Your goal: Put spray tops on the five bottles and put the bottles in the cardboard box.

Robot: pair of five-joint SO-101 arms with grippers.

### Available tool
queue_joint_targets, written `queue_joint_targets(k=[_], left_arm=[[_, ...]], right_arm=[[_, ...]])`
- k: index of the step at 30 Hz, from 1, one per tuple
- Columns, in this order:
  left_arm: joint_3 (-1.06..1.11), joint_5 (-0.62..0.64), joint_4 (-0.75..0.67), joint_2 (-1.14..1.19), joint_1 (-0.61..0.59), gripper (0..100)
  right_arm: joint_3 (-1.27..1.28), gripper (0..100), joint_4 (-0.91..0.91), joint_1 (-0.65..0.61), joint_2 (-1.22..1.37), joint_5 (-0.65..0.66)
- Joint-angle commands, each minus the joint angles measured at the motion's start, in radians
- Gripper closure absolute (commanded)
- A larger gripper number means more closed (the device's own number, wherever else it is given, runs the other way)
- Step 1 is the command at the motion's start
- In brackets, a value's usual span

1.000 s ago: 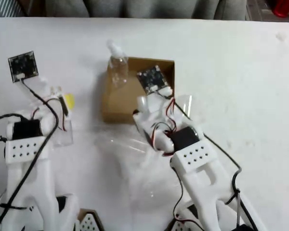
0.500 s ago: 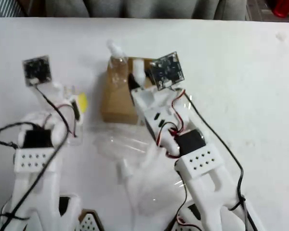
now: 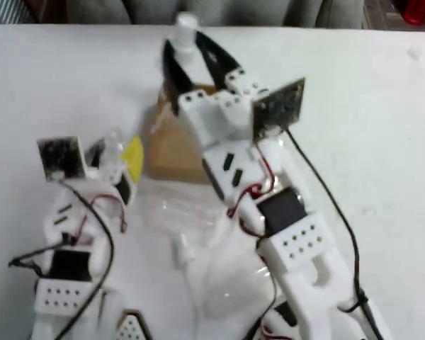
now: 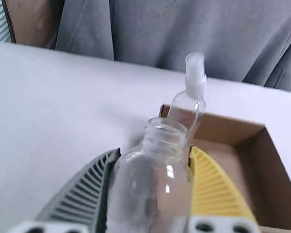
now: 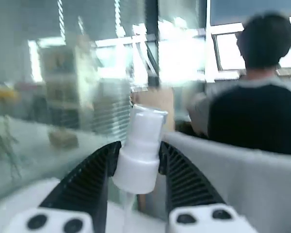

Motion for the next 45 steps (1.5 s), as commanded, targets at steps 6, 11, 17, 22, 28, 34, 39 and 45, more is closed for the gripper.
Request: queue_joint_targets(k=[6,11,17,22,28,34,39,45], left_arm=[[0.100,0.005,-0.064,-0.291,0.015,98],[0.172,0.006,-0.066,-0.444,0.015,98],[0.178,0.006,-0.074,-0.455,0.028,98],[0.178,0.005,-0.069,-0.455,0.051,98],[0.178,0.005,-0.068,-0.455,0.045,98],[0.178,0.005,-0.066,-0.455,0.045,98],[0.180,0.005,-0.066,-0.455,0.044,98],[0.180,0.005,-0.066,-0.455,0.044,98]], right_arm=[[-0.551,98.3,0.185,-0.197,0.088,0.064],[-0.641,98.3,0.558,-0.183,0.101,0.075],[-0.624,98.3,0.627,-0.180,0.107,0.043],[-0.563,98.3,0.507,-0.180,0.142,-0.028],[-0.413,98.3,0.214,-0.151,0.200,-0.029],[-0.385,98.3,0.108,-0.087,0.252,-0.028],[-0.384,98.3,0.125,-0.096,0.278,0.057],[-0.387,98.3,0.168,-0.120,0.274,0.068]])
